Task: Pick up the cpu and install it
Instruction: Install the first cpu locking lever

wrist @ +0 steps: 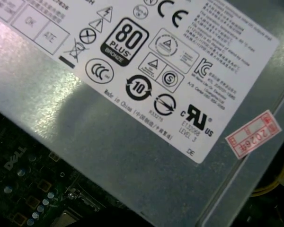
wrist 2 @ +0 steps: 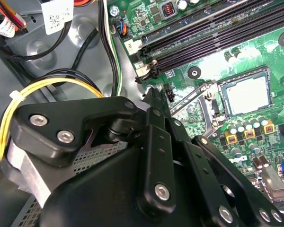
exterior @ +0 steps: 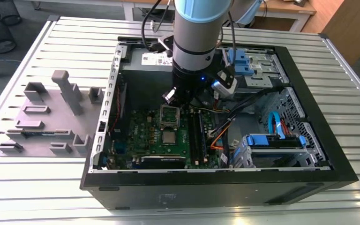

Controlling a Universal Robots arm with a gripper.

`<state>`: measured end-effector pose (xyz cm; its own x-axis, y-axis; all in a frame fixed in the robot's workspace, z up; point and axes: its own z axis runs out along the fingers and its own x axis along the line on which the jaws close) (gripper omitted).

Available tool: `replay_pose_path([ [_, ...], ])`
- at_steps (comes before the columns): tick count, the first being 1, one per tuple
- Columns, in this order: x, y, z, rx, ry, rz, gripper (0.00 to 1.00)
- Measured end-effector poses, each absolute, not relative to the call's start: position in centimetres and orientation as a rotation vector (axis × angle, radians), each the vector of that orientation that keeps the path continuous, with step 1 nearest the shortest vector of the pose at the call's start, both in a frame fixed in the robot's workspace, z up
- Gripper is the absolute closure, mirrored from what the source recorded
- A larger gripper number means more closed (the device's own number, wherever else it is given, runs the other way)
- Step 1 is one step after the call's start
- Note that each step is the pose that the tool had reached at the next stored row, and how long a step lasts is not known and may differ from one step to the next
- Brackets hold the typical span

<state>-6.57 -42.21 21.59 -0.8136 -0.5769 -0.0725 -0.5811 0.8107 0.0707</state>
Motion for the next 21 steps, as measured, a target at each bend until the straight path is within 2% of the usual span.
replay_pose_path([
  [19, -6.6, -42.2, 21.8, -0.942, 2.943, 0.141, 0.89],
  [20, -6.8, -43.6, 22.2, -0.942, 2.943, 0.141, 0.89],
  [21, -6.7, -43.6, 22.2, -0.942, 2.943, 0.141, 0.89],
])
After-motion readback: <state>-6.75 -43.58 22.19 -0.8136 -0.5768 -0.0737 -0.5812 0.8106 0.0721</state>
